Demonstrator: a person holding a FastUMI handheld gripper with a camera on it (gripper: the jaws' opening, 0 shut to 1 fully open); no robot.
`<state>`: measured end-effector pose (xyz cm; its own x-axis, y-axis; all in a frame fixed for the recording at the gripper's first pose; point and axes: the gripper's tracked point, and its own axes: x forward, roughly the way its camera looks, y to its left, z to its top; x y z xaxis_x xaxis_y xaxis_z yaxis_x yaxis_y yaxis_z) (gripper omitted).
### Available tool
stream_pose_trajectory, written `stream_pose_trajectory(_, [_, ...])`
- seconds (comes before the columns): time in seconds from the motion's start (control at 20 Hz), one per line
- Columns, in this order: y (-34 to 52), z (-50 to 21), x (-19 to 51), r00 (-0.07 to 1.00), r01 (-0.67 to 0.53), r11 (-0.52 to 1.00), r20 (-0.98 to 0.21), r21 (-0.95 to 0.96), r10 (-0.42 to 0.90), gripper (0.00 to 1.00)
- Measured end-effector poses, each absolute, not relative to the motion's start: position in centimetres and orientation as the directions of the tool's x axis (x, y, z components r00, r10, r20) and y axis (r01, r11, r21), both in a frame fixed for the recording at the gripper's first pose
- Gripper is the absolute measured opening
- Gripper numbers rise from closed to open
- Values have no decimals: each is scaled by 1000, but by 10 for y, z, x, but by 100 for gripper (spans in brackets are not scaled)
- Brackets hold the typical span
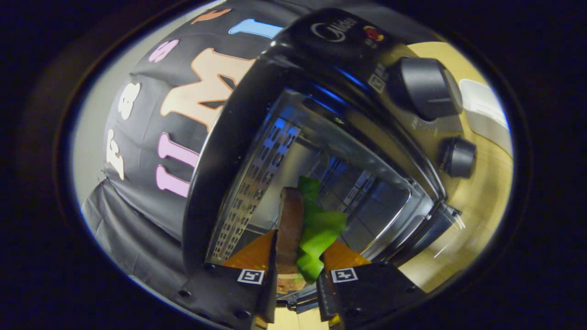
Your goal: Open the toaster oven, put the food inside, and close the toaster oven door.
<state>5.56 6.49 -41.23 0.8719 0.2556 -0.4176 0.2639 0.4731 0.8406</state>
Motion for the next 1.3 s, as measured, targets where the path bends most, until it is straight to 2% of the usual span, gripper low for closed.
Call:
stream_pose_trajectory(0.15, [56,-410,54,883,263,533,-423,804,204,45])
stream_pose_trajectory(0.3, [38,-409,51,888,284,632,-447,721,110,61])
stream_pose_trajectory(0.65, [16,-404,35,894,288,762,-448,580,3,98])
stream_pose_trajectory(0.95, [-3,-397,18,893,265,911,-438,316,-107,98])
stream_pose_trajectory(1.3, [-10,-378,7,906,254,929,-403,270,-131,98])
